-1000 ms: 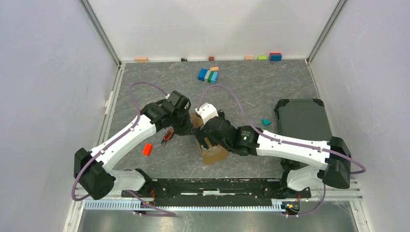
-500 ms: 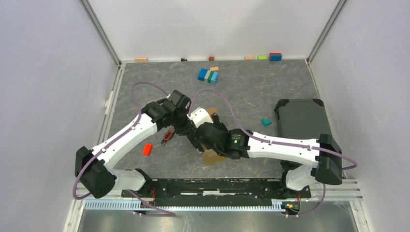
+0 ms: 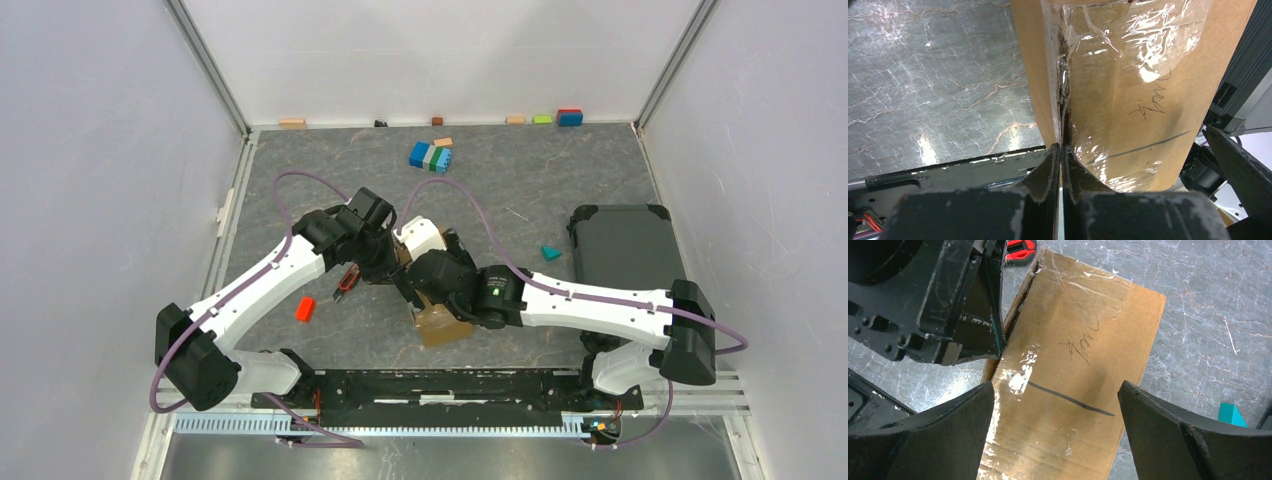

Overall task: Unpack the express box
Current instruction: Open the express box at the center of the board.

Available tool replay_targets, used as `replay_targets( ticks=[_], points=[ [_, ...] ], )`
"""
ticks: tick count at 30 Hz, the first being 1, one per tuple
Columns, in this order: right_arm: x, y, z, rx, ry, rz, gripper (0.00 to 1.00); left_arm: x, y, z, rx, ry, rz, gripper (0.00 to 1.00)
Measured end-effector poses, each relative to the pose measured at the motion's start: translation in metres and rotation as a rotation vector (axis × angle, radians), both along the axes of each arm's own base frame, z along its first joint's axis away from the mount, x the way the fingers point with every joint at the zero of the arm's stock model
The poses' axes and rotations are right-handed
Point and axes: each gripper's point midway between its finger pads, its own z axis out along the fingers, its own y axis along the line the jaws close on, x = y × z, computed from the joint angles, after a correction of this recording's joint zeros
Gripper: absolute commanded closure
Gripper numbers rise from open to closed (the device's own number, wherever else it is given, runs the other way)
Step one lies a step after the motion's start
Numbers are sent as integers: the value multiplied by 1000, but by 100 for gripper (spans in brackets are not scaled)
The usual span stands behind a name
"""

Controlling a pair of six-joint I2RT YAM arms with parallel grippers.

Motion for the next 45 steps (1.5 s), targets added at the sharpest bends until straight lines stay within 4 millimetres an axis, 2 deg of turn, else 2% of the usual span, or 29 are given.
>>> replay_targets(
  ticks=[11,19,28,35,41,42,45],
  points=[
    [-3,4,-3,4,7,-1,2,-1,0,0,1,3,-3,98],
    [-11,2,-22,-22,4,-8,2,-1,-3,1,-12,11,11,98],
    [-12,1,-22,-23,-14,-26,2,-1,-4,1,-22,27,39,98],
    [-19,5,-21,-79,-13,-15,2,-6,-3,0,-20,50,41,98],
    [-20,11,-18,-199,-61,-54,1,-7,3,-1,-6,62,54,98],
    [-20,11,-16,-223,-76,-66,5,-8,4,-1,-5,64,55,98],
    [-20,7,-11,-277,-112,-104,10,-6,6,-2,-8,66,50,98]
  ],
)
